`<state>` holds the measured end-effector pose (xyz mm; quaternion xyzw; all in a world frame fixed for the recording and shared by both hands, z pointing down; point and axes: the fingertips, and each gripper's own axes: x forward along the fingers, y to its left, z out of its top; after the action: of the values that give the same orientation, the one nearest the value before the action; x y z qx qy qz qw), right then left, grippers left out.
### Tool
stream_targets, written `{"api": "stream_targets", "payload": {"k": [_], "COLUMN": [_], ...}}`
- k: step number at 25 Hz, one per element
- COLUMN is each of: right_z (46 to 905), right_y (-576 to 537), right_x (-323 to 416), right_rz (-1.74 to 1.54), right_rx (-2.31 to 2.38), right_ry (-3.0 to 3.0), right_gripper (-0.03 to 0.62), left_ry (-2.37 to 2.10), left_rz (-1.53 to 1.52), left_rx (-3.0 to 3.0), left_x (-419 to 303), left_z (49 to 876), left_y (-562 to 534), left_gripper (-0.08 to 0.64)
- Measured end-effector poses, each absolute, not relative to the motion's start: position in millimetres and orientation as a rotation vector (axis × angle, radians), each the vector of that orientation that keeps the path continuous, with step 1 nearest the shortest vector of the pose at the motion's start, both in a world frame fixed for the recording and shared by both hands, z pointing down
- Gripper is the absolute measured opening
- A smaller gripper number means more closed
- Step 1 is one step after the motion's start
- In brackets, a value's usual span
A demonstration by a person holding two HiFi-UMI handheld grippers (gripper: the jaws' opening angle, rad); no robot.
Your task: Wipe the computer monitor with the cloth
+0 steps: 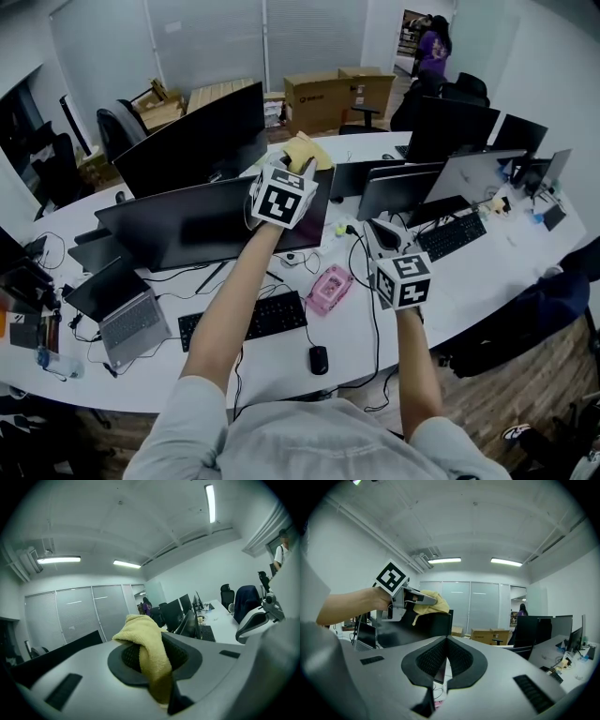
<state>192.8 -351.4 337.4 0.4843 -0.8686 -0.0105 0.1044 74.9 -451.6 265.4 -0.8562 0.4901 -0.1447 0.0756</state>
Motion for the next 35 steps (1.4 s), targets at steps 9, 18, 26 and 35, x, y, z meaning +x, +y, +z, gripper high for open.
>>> {"api": "stream_targets", "payload": {"k": [9, 18, 26, 35], "right_z": [339.2, 334.8, 330.7, 326.6], "right_y": [-348.5, -340.1, -331.8, -317.9], "right_x": [186.6, 149.8, 100.1, 32.0], "right_rz": [-0.035, -0.054, -0.079, -0.117], "right_rx": [1.41, 1.362, 1.307, 1.231], "right_ry": [-2.572, -2.595, -2.612, -2.636], "right_gripper": [0.026, 0.026, 0.026, 0.026], "left_ry": [1.483, 1.567, 1.634, 1.728], "left_rz": [-0.626, -0.609, -0.598, -0.567], "left_rx": [-2.467, -2.449, -2.431, -2.407], "left_x": [58.3, 4.2, -55.9, -138.9], "left_z": [292.5, 291.3, 291.3, 290.1], "left_y": [-449.0, -436.0, -419.7, -398.1], "left_gripper": [0.08, 0.08, 0.08, 0.08]}}
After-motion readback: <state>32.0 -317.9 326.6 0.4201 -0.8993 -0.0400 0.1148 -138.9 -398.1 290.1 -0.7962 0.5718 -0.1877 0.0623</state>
